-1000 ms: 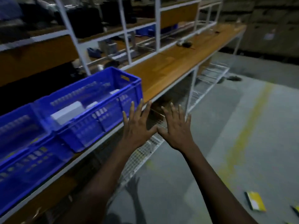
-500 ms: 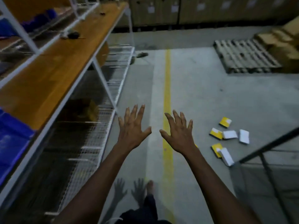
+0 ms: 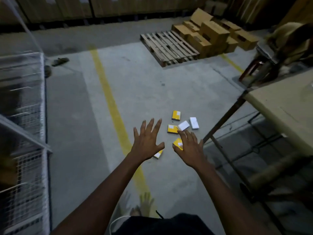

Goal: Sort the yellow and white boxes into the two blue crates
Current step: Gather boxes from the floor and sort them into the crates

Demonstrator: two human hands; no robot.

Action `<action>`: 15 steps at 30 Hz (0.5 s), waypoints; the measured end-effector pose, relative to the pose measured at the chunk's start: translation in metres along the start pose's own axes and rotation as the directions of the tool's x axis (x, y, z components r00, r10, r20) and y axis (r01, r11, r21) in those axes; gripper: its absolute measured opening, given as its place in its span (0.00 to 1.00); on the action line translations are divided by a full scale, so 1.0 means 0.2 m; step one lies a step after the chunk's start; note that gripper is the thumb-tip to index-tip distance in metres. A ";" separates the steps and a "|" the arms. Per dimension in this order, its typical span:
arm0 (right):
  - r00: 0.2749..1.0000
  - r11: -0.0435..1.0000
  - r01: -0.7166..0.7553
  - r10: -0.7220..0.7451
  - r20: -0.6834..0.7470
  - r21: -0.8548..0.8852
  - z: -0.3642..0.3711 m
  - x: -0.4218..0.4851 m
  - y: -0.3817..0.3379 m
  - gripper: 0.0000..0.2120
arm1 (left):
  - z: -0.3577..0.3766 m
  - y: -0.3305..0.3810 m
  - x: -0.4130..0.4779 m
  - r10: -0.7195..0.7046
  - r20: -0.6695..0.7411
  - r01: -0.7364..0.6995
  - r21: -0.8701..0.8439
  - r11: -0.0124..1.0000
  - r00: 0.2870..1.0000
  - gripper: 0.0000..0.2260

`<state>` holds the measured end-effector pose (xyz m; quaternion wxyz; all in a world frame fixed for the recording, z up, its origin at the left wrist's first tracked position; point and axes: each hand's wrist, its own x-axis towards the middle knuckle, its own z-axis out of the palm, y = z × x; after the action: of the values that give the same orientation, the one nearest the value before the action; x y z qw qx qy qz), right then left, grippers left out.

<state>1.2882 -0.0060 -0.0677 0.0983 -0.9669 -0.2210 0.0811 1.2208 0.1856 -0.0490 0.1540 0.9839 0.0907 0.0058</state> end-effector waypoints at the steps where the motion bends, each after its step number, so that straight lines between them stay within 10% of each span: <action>1: 1.000 1.000 -0.029 0.029 0.007 0.002 0.01 0.02 0.03 0.32 | 0.03 0.00 0.05 0.019 0.029 -0.019 0.007 1.000 0.999 0.41; 15: 0.978 0.978 -0.135 0.106 0.180 0.157 0.12 0.74 0.60 0.30 | 0.37 0.10 0.88 -0.052 0.236 0.026 0.112 0.993 0.970 0.42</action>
<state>1.4648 -0.0422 -0.1358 0.1553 -0.9563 -0.1618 0.1878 1.4010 0.1761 -0.1155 0.1103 0.9824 0.0913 -0.1203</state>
